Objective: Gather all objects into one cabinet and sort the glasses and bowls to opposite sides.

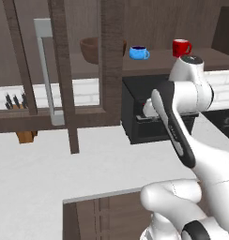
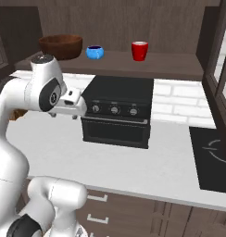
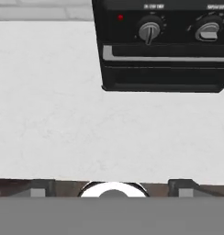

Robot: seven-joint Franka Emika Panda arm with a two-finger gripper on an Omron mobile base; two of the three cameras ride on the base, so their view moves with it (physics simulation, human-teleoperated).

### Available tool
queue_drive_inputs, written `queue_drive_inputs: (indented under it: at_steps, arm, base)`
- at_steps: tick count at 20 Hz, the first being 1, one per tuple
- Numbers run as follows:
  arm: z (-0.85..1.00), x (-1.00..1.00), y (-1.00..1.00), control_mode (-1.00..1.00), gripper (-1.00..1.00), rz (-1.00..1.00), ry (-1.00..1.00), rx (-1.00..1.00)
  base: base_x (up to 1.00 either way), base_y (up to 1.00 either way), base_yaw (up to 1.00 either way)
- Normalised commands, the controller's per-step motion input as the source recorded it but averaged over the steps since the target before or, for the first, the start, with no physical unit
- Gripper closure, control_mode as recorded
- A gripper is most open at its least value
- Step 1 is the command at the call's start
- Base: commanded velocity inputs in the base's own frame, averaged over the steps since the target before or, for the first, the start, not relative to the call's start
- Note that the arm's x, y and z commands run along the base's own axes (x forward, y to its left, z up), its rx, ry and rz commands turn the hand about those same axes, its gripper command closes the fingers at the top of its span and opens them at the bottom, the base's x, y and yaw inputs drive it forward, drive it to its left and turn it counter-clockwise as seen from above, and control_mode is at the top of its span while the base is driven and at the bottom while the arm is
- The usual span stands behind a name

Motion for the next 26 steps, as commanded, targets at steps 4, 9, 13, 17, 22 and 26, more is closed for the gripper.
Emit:
queue_drive_inputs:
  at_steps: [4,9,13,17,22,26]
  arm:
    - [0.37,-0.92,-0.41,-1.0,-1.0,-0.05,-0.09,-0.01]
    - [0.33,-0.75,-0.42,-1.0,-1.0,-0.04,-0.02,-0.02]
    - [0.42,-0.22,-0.12,-1.0,-1.0,-0.01,0.0,-0.01]
    - [0.45,-0.11,0.0,-1.0,-1.0,0.0,0.0,-0.03]
    - [0.3,-0.01,0.02,-1.0,-1.0,0.0,0.0,-0.03]
    - [0.01,-0.14,0.0,-1.0,-1.0,0.0,0.0,0.0]
  base:
    - [0.0,0.0,0.0]
    - [0.0,0.0,0.0]
    - [0.0,0.0,0.0]
    - [0.0,0.0,0.0]
    - [0.0,0.0,0.0]
    - [0.0,0.0,0.0]
